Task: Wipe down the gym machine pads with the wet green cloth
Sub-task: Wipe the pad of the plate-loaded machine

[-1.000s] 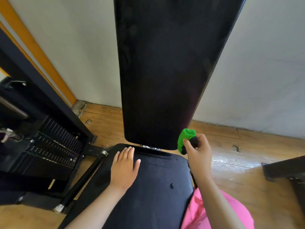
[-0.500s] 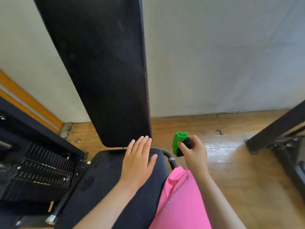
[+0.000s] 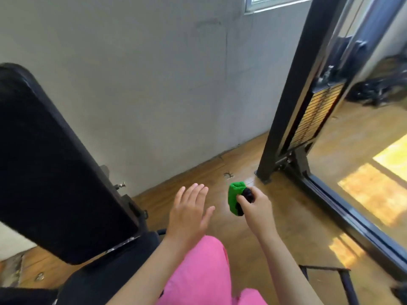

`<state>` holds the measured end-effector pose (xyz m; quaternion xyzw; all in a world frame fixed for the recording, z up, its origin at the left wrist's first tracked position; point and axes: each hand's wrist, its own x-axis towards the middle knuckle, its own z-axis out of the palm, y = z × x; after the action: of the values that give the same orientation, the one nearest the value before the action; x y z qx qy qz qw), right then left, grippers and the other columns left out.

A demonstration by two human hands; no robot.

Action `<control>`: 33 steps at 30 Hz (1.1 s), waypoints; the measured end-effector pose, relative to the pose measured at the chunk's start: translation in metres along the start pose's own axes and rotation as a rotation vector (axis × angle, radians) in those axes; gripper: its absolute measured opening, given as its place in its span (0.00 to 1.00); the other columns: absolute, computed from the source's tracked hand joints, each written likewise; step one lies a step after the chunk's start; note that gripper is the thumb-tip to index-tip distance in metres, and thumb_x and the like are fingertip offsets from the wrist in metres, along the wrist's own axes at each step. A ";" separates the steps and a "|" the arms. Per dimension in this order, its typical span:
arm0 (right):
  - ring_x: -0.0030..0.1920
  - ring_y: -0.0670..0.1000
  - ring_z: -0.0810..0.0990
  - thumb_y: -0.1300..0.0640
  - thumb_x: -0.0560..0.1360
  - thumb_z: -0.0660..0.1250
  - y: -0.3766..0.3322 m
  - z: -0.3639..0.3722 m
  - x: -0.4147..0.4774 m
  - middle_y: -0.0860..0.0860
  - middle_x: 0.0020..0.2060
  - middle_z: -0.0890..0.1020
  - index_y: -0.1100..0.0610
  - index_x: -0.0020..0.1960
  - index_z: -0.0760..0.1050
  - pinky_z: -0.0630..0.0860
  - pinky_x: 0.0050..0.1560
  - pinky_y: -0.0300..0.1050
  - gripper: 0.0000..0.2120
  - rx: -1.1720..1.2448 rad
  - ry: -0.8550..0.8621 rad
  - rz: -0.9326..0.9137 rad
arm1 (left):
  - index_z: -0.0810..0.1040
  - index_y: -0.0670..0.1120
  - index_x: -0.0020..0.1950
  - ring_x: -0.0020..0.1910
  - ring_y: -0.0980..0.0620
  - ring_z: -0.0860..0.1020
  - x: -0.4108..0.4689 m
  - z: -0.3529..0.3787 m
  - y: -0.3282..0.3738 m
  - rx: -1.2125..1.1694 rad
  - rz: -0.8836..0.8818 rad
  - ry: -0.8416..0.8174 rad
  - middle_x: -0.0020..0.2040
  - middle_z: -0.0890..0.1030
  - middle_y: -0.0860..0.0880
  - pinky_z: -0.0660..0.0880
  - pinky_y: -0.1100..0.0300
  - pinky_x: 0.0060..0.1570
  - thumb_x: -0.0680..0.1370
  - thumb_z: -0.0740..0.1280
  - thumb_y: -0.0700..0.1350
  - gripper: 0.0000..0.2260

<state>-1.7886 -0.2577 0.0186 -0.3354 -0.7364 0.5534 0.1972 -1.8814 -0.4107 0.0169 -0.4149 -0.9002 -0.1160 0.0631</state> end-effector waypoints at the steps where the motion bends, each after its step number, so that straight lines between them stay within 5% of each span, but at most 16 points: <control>1: 0.39 0.46 0.78 0.65 0.75 0.65 -0.002 -0.014 -0.001 0.50 0.37 0.81 0.55 0.45 0.78 0.72 0.35 0.30 0.06 0.003 0.037 0.014 | 0.78 0.44 0.63 0.64 0.49 0.76 0.008 -0.003 0.012 -0.012 0.021 0.004 0.62 0.79 0.47 0.60 0.51 0.68 0.77 0.56 0.55 0.23; 6: 0.46 0.45 0.79 0.63 0.77 0.63 -0.011 -0.081 -0.004 0.50 0.44 0.82 0.53 0.51 0.78 0.76 0.44 0.38 0.09 -0.009 0.160 0.068 | 0.79 0.44 0.61 0.61 0.49 0.78 0.041 -0.013 0.070 -0.040 0.137 -0.026 0.59 0.81 0.48 0.70 0.48 0.65 0.76 0.54 0.56 0.24; 11: 0.49 0.43 0.78 0.60 0.78 0.63 -0.007 -0.120 -0.007 0.44 0.45 0.81 0.49 0.55 0.76 0.78 0.52 0.43 0.09 -0.040 0.284 0.094 | 0.77 0.46 0.63 0.64 0.50 0.76 0.064 -0.011 0.109 -0.059 0.261 -0.125 0.61 0.80 0.49 0.60 0.50 0.68 0.76 0.55 0.56 0.23; 16: 0.47 0.37 0.76 0.59 0.78 0.66 0.009 -0.132 -0.006 0.42 0.45 0.79 0.49 0.54 0.75 0.71 0.41 0.25 0.07 -0.097 0.388 0.125 | 0.78 0.47 0.62 0.63 0.50 0.76 0.086 0.002 0.122 -0.066 0.357 -0.210 0.60 0.80 0.50 0.58 0.52 0.70 0.76 0.56 0.56 0.22; 23: 0.46 0.43 0.77 0.52 0.79 0.64 0.025 -0.174 0.004 0.46 0.45 0.80 0.50 0.54 0.74 0.70 0.37 0.32 0.05 -0.122 0.720 0.271 | 0.78 0.48 0.64 0.64 0.51 0.75 0.132 0.042 0.148 -0.099 0.563 -0.360 0.63 0.78 0.51 0.57 0.52 0.69 0.78 0.53 0.57 0.22; 30: 0.50 0.46 0.76 0.51 0.82 0.59 0.038 -0.197 -0.012 0.45 0.48 0.77 0.49 0.59 0.70 0.69 0.42 0.29 0.07 -0.128 0.956 0.459 | 0.61 0.51 0.76 0.77 0.53 0.53 0.162 0.047 0.206 -0.298 0.896 -0.445 0.77 0.58 0.53 0.41 0.59 0.71 0.80 0.61 0.54 0.26; 33: 0.51 0.48 0.77 0.49 0.81 0.59 0.048 -0.197 -0.039 0.47 0.50 0.79 0.52 0.61 0.72 0.72 0.45 0.40 0.12 -0.128 1.095 0.536 | 0.65 0.47 0.75 0.76 0.50 0.58 0.165 0.051 0.237 -0.296 1.119 -0.443 0.76 0.63 0.49 0.48 0.54 0.73 0.78 0.66 0.51 0.27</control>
<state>-1.6178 -0.1430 0.0371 -0.7558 -0.4500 0.2858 0.3802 -1.8086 -0.1281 0.0397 -0.8426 -0.5123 -0.0999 -0.1324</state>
